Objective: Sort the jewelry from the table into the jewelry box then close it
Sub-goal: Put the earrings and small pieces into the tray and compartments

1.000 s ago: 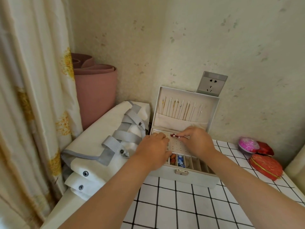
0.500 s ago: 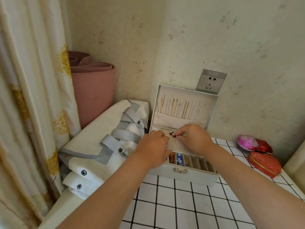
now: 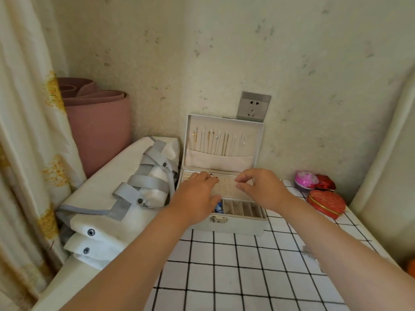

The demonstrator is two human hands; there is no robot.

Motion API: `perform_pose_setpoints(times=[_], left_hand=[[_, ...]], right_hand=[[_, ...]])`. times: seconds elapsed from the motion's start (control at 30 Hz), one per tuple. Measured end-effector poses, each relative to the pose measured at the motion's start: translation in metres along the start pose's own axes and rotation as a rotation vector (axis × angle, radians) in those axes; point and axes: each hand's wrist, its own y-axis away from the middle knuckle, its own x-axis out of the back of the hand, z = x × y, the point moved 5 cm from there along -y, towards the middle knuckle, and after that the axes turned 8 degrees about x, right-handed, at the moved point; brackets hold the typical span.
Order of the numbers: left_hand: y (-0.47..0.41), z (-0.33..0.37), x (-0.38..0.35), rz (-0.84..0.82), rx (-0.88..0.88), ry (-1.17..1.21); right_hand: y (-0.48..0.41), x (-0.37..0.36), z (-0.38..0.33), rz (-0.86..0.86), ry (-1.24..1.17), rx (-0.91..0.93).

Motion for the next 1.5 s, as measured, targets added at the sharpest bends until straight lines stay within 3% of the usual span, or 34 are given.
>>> perform_pose_setpoints(times=[0.37,0.63,1.0,1.5], left_hand=[[0.037,0.121,-0.019,0.004,-0.222,0.162],[0.049,0.182,-0.082,-0.234,-0.258,0.198],[0.044,0.189,-0.118,-0.224,-0.37,0.083],[0.035,0.172,-0.114,-0.269,-0.261,0.088]], right_hand=[[0.122,0.05,0.058,-0.038,-0.08,-0.125],[0.175,0.052,0.116,-0.184,0.127,-0.263],[0.174,0.043,0.128,-0.293,0.149,-0.215],[0.165,0.05,0.132,-0.284,0.133,-0.224]])
